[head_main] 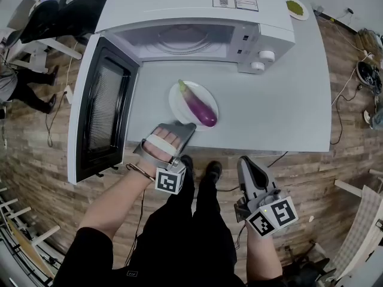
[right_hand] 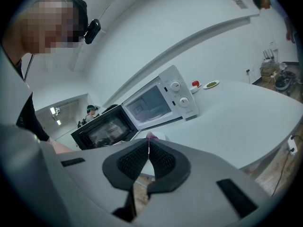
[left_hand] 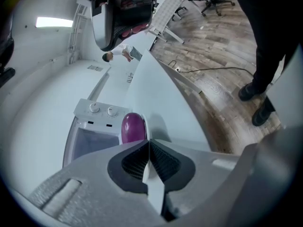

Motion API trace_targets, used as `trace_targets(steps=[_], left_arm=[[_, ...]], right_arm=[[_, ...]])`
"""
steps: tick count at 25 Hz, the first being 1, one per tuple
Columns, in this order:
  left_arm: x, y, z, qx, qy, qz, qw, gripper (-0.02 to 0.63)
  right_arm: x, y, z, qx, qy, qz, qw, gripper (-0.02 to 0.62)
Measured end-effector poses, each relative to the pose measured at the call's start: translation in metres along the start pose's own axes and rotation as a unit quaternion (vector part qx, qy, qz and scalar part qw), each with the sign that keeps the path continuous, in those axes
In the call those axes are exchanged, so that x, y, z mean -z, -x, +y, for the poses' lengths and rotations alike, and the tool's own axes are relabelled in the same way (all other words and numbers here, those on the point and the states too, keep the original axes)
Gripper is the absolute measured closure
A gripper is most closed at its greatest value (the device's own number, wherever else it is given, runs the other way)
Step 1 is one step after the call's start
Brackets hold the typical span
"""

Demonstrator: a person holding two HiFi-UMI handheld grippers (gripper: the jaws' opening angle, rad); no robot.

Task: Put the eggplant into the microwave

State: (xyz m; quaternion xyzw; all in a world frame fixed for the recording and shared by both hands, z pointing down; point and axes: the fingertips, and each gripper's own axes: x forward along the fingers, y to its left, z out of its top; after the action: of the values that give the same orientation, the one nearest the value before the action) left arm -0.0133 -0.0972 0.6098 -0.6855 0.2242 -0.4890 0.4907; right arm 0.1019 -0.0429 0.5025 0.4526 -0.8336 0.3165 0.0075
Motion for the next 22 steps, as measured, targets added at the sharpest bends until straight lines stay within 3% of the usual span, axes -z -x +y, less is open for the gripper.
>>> trace_targets(steps=[22], left_arm=[[0.003,0.017,0.062,-0.027,0.007,0.020,0.9994,0.590]], right_arm=[[-0.045,-0.008,0.029,-0.035,0.034,-0.021,0.999,0.578]])
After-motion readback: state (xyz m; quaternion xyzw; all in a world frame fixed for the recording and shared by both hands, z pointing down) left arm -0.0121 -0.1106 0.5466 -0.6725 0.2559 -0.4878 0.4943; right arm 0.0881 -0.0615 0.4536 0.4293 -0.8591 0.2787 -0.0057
